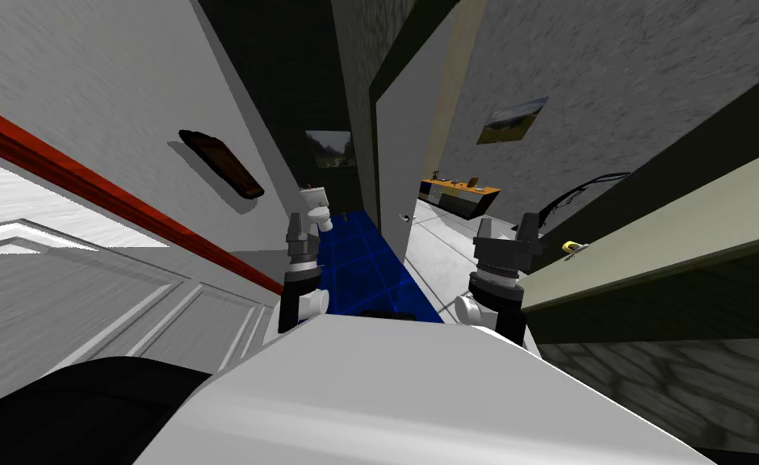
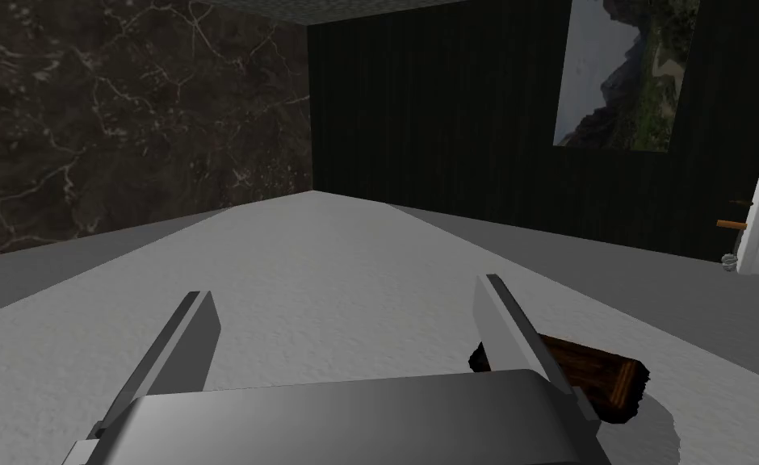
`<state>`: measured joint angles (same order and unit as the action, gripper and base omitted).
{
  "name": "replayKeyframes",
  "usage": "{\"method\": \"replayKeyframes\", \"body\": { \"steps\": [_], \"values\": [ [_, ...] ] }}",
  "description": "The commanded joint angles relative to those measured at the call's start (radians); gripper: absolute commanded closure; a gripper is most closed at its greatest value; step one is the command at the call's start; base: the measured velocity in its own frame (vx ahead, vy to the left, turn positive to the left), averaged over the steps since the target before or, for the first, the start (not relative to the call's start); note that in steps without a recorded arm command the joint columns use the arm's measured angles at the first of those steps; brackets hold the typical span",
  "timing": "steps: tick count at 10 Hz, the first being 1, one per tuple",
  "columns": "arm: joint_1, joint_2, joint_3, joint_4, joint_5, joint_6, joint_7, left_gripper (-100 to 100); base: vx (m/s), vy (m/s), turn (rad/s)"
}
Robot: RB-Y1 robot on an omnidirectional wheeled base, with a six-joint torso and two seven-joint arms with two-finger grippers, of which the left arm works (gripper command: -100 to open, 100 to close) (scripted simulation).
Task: Push the door open
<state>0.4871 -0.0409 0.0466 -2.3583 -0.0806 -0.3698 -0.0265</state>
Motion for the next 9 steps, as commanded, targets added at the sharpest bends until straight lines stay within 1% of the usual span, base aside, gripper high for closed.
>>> {"method": "replayKeyframes", "body": {
  "steps": [1,5,6,7,8,9],
  "values": [
    [-0.011,0.009,-0.006,0.028,0.001,-0.007,0.002,-100,0.152,-0.023,-0.065],
    [-0.043,0.031,-0.023,0.109,0.006,-0.027,0.009,-100,0.07,0.038,-0.093],
    [-0.058,0.04,-0.031,0.147,0.008,-0.037,0.012,-100,0.111,0.031,-0.129],
    [-0.065,0.045,-0.035,0.166,0.009,-0.042,0.013,-100,0.115,0.036,-0.096],
    [-0.083,0.054,-0.045,0.208,0.011,-0.053,0.016,-100,0.124,0.054,-0.149],
    [-0.092,0.058,-0.05,0.233,0.012,-0.059,0.018,-100,0.137,0.043,-0.125]
  ]
}}
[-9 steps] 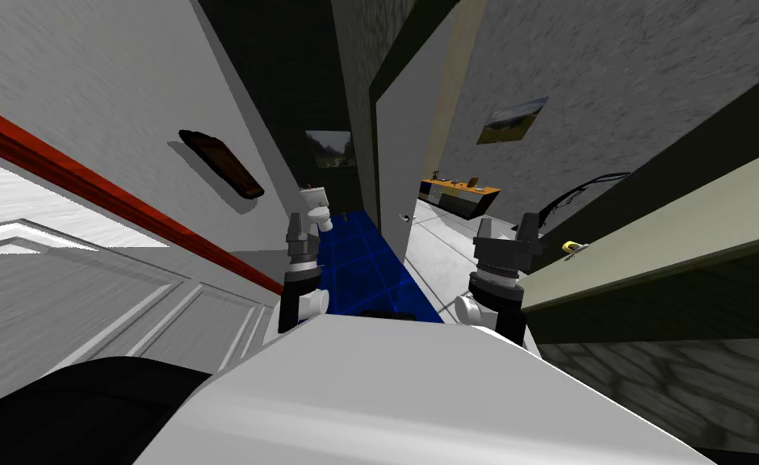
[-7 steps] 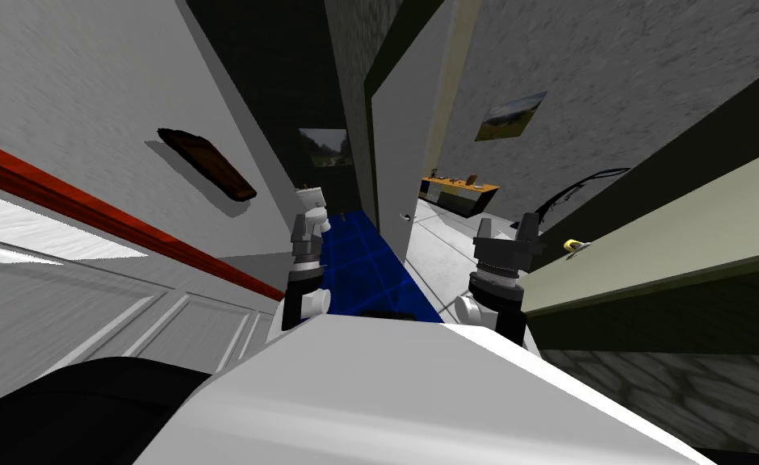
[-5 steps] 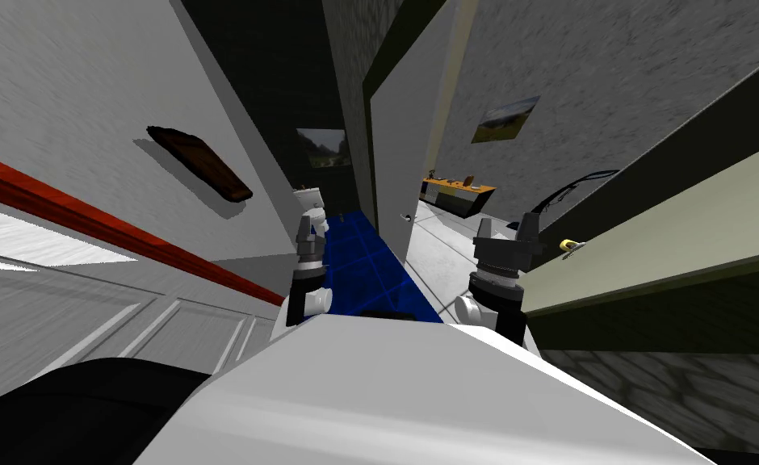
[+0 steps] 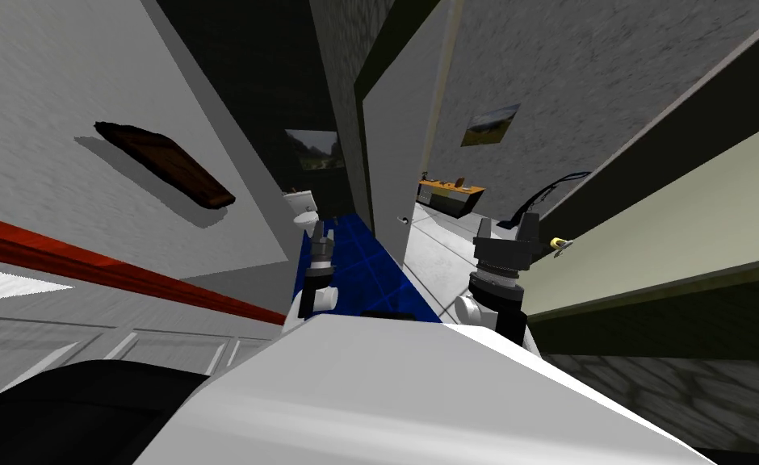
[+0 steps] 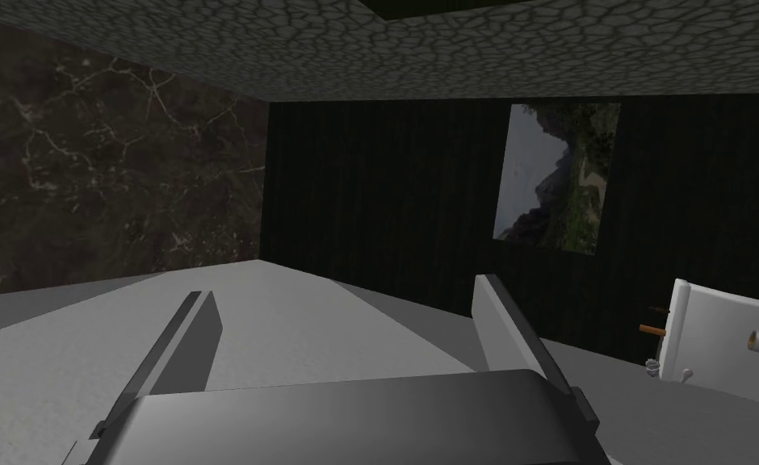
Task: Push the door open
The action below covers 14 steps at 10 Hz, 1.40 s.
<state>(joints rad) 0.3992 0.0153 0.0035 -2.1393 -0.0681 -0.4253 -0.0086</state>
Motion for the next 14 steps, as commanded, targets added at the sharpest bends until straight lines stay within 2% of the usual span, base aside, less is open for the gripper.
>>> {"method": "replayKeyframes", "body": {
  "steps": [1,7,14],
  "values": [
    [-0.013,0.006,-0.012,0.038,0.001,-0.009,0.002,-100,0.111,0.038,-0.103],
    [-0.077,0.031,-0.046,0.198,0.01,-0.05,0.015,-100,0.089,0.046,-0.108],
    [-0.162,0.054,-0.092,0.413,0.021,-0.104,0.032,-100,0.088,0.056,-0.121]
  ]
}}
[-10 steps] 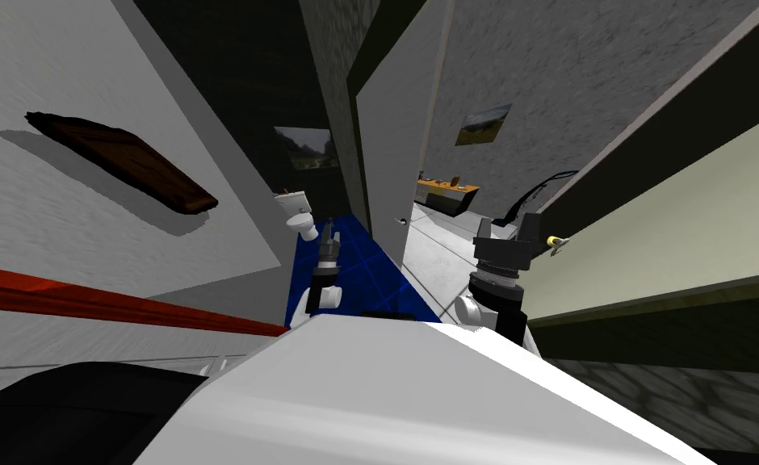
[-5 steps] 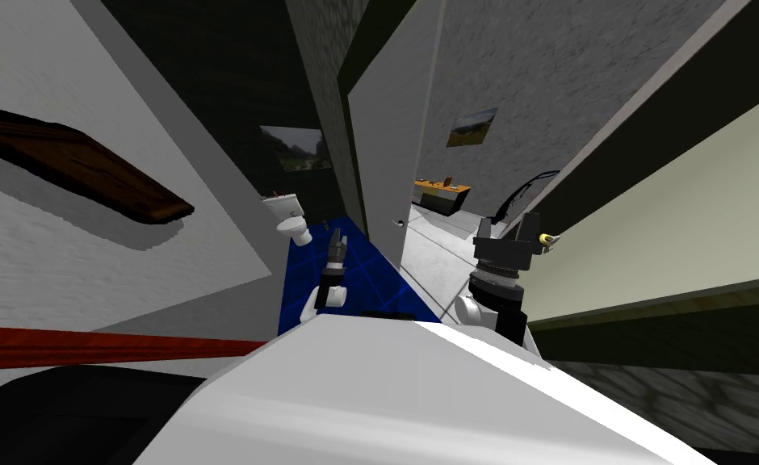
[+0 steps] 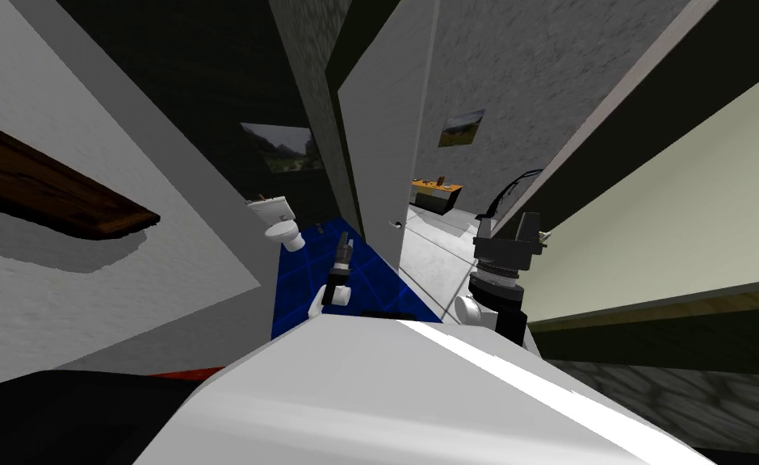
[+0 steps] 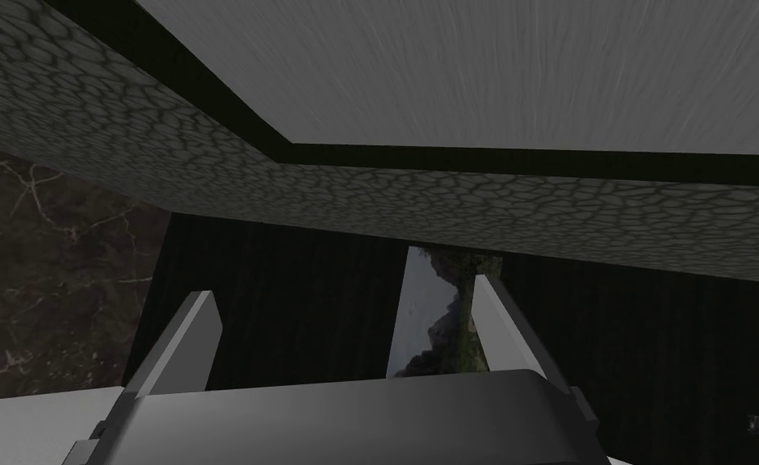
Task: Push the door open
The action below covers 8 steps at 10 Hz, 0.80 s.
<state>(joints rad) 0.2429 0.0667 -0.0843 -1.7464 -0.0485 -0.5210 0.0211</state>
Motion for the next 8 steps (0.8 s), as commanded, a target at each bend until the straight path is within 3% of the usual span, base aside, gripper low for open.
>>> {"method": "replayKeyframes", "body": {
  "steps": [1,2,5,8],
  "values": [
    [-0.019,0.005,-0.011,0.05,0.003,-0.017,0.005,-100,0.084,0.066,-0.154],
    [-0.019,0.005,-0.011,0.056,0.003,-0.017,0.005,-100,0.054,0.045,-0.045],
    [-0.058,0.012,-0.033,0.154,0.008,-0.042,0.013,-100,0.067,0.049,-0.12],
    [-0.085,0.016,-0.047,0.222,0.012,-0.059,0.018,-100,0.059,0.053,-0.085]
  ]
}}
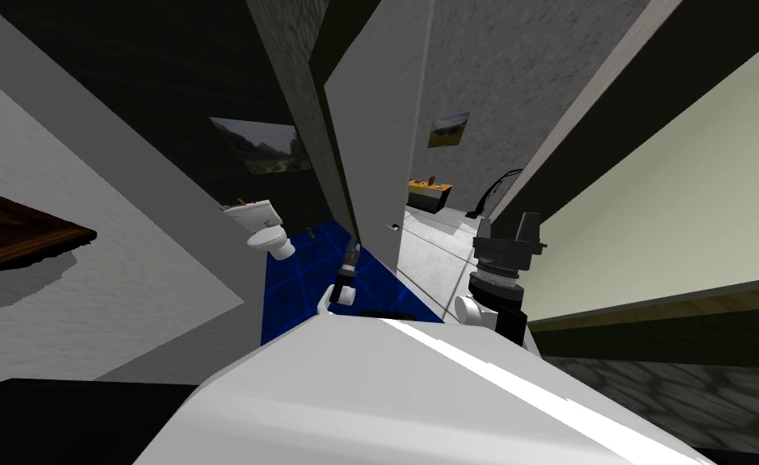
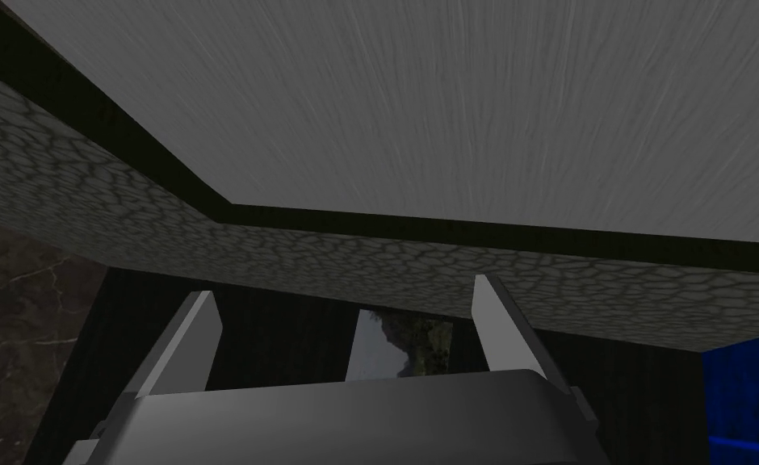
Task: Push the door open
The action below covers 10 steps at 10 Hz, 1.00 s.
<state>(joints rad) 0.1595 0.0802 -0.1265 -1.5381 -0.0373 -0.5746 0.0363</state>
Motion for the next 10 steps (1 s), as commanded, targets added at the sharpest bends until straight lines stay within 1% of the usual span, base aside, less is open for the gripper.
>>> {"method": "replayKeyframes", "body": {
  "steps": [1,4,6,7,8,10],
  "values": [
    [-0.014,0.004,-0.012,0.047,0.003,-0.014,0.005,-100,0.061,0.054,-0.153],
    [-0.054,0.007,-0.033,0.148,0.008,-0.039,0.013,-100,0.077,0.077,-0.14],
    [-0.081,0.009,-0.048,0.207,0.012,-0.056,0.019,-100,0.084,0.074,-0.136],
    [-0.081,0.009,-0.048,0.215,0.012,-0.056,0.019,-100,0.049,0.055,-0.039],
    [-0.094,0.009,-0.055,0.249,0.013,-0.064,0.021,-100,0.034,0.044,-0.058],
    [-0.12,0.009,-0.069,0.314,0.017,-0.081,0.026,-100,0.053,0.063,-0.156]
  ]
}}
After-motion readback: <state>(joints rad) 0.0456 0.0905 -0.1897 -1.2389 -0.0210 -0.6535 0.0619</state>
